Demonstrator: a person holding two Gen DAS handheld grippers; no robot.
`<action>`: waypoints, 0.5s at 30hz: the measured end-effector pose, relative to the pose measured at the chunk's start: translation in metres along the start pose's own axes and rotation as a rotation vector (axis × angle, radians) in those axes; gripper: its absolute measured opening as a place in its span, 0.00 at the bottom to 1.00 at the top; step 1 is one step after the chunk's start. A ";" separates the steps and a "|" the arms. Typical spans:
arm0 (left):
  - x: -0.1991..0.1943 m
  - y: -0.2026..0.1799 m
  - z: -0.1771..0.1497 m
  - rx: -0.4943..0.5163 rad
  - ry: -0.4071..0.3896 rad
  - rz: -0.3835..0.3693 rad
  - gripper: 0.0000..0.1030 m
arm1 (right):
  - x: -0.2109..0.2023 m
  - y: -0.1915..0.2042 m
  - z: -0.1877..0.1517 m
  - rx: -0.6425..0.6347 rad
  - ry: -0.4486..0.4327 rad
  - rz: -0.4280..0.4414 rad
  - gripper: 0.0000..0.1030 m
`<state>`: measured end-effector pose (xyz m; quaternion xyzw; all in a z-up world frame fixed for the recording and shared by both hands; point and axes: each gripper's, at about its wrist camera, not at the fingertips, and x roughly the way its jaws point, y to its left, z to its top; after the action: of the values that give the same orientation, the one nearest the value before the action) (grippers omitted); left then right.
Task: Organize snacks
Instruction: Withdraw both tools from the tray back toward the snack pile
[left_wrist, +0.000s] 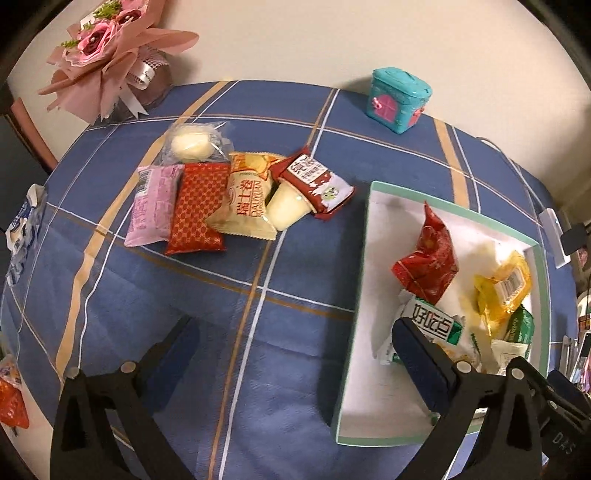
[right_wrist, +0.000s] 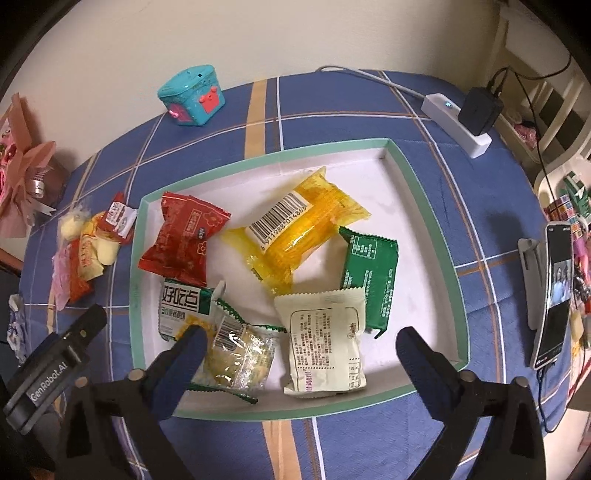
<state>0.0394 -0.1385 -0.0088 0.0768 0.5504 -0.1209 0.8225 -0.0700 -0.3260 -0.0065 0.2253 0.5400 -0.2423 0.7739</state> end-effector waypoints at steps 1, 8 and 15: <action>0.001 0.001 0.000 -0.006 0.004 -0.001 1.00 | 0.000 0.000 0.000 -0.002 0.001 -0.005 1.00; 0.005 0.005 0.001 -0.017 0.019 0.002 1.00 | 0.002 0.000 0.000 0.001 0.009 -0.014 1.00; 0.011 0.012 0.003 -0.006 0.053 0.009 1.00 | 0.005 0.002 0.001 0.012 0.023 -0.019 1.00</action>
<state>0.0493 -0.1288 -0.0184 0.0802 0.5719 -0.1134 0.8084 -0.0666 -0.3255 -0.0108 0.2275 0.5496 -0.2503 0.7639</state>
